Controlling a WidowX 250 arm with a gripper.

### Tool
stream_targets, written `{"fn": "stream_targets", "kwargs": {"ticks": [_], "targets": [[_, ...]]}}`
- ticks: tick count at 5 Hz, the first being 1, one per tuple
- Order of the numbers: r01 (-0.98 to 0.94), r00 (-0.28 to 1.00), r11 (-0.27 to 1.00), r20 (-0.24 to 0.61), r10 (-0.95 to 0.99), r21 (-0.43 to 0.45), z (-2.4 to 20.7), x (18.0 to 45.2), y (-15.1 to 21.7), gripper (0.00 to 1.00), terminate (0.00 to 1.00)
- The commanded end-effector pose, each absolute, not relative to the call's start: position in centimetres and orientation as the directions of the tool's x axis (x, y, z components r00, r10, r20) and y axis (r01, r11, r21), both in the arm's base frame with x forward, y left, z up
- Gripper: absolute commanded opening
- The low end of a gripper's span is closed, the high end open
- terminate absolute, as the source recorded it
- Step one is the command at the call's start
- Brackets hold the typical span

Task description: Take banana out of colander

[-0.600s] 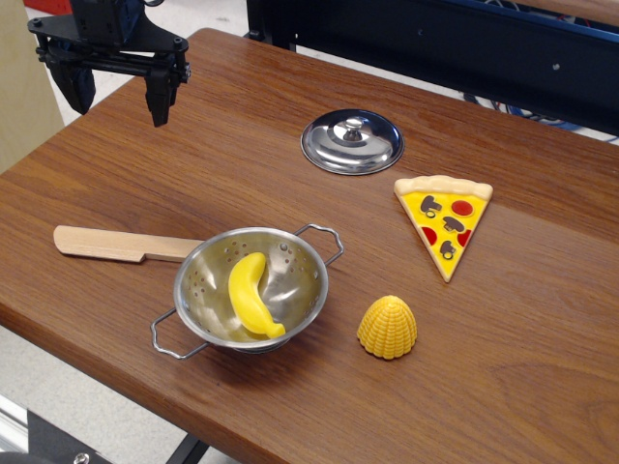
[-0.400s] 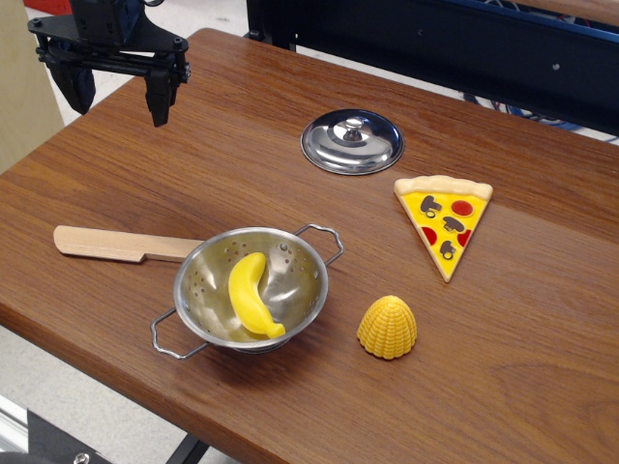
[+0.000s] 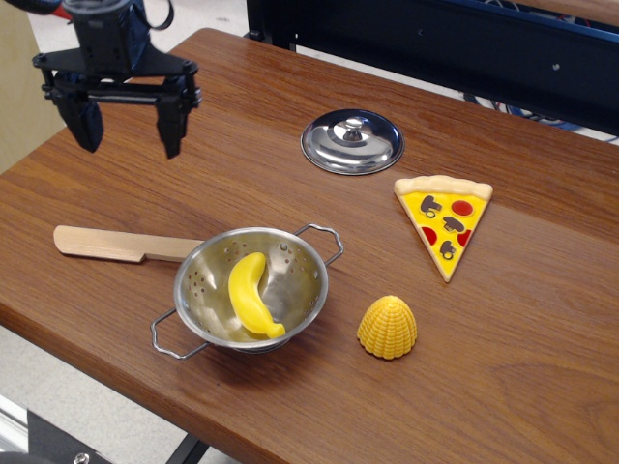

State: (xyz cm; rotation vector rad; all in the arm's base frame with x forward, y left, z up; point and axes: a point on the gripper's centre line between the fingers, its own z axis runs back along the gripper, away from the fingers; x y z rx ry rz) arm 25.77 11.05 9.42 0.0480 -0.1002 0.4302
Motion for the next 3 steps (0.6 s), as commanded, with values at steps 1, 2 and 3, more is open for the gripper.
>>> {"fn": "stream_targets", "kwargs": {"ticks": [1, 2, 3], "targets": [[-0.506, 0.856, 0.861, 0.089, 0.509, -0.053, 11.9, 22.8, 5.1, 1.0, 0.0], [-0.539, 0.836, 0.841, 0.093, 0.542, -0.054, 10.7, 22.3, 2.3, 1.0, 0.0], [-0.561, 0.81, 0.825, 0.158, 0.564, -0.069, 8.8, 22.6, 0.7, 1.0, 0.0]]}}
